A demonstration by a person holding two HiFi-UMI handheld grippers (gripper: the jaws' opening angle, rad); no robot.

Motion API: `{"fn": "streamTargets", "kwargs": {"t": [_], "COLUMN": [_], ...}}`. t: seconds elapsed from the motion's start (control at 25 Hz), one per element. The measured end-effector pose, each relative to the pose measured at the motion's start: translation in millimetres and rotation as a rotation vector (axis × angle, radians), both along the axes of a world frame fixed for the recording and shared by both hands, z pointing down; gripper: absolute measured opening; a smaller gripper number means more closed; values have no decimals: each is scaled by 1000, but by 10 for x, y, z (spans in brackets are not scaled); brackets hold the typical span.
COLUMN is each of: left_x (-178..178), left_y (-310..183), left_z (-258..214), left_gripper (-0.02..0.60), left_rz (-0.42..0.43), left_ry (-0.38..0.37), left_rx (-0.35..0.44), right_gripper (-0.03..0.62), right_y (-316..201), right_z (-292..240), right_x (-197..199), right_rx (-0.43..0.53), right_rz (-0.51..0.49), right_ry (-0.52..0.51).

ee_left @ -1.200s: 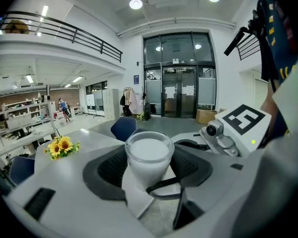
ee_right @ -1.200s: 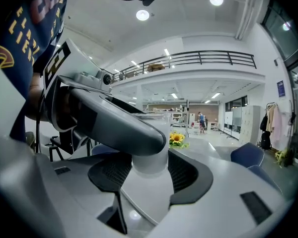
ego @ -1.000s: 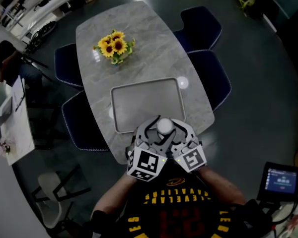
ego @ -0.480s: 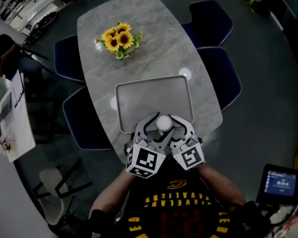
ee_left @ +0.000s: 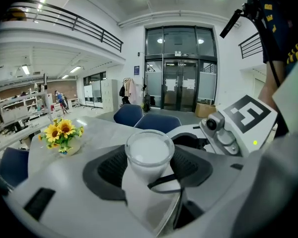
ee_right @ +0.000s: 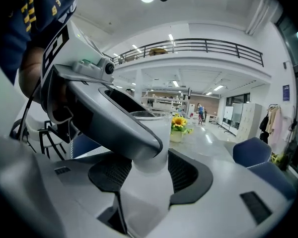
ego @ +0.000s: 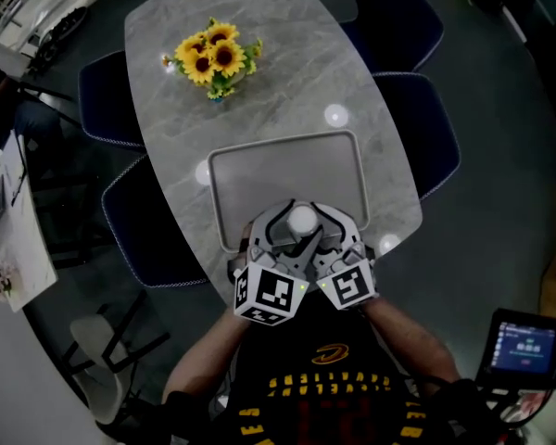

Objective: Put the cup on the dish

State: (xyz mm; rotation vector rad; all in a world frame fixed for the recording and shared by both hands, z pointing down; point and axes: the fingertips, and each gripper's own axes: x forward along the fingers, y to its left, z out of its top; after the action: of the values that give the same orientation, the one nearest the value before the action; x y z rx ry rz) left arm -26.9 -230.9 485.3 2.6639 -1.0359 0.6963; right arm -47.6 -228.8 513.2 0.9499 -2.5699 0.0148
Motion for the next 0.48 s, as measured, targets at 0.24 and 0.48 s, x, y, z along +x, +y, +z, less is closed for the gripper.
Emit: {"fn": "streamTargets", "kwargs": {"t": [0.24,0.48], "left_x": [-39,-103], "left_y": [-189,-470], "left_z": [308,794], "left_gripper": [267,267], "left_rz": [29,48], "left_ry": [-56,-87], "left_rx": [7,-21], "right_gripper": [233,233], "right_y": [-203,-478], "right_z": [321,801], "right_x": [-37,-108], "right_rx": [-44,-87], "right_rz": [20,18], "right_ry": [37,60]}}
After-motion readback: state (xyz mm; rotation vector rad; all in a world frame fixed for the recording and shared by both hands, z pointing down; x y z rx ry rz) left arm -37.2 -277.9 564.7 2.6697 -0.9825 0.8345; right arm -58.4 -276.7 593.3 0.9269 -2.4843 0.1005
